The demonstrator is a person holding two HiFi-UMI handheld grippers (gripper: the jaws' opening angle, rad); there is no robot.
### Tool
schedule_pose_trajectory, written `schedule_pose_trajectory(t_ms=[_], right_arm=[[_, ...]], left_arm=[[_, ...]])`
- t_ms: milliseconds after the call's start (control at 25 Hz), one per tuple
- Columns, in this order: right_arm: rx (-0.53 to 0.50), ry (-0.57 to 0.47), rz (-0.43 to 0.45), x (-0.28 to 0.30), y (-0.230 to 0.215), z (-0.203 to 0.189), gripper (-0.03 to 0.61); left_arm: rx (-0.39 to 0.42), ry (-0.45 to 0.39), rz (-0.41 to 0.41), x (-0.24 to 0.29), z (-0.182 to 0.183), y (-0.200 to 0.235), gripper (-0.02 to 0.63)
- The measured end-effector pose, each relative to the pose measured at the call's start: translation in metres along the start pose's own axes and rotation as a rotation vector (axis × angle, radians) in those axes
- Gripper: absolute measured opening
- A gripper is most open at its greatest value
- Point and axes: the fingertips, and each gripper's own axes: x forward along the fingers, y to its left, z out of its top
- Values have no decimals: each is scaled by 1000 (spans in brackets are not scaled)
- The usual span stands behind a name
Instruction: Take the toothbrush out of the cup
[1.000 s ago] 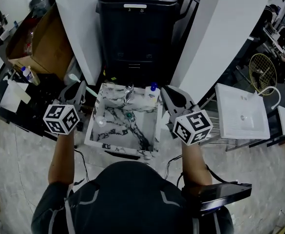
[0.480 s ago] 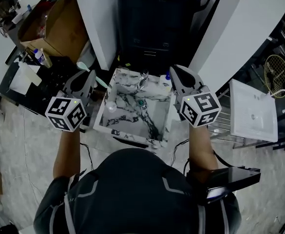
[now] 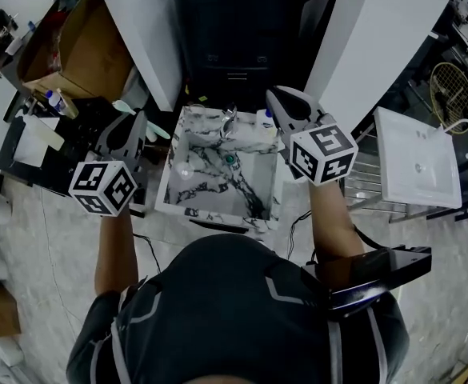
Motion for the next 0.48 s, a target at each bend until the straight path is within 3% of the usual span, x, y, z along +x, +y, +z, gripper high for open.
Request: schedule_pose_trajectory(t_ms=[480], right_arm=[[7,7,-11,0,-5,-3,28]], left_arm=[[2,-5,-11,7,-2,-7,26]])
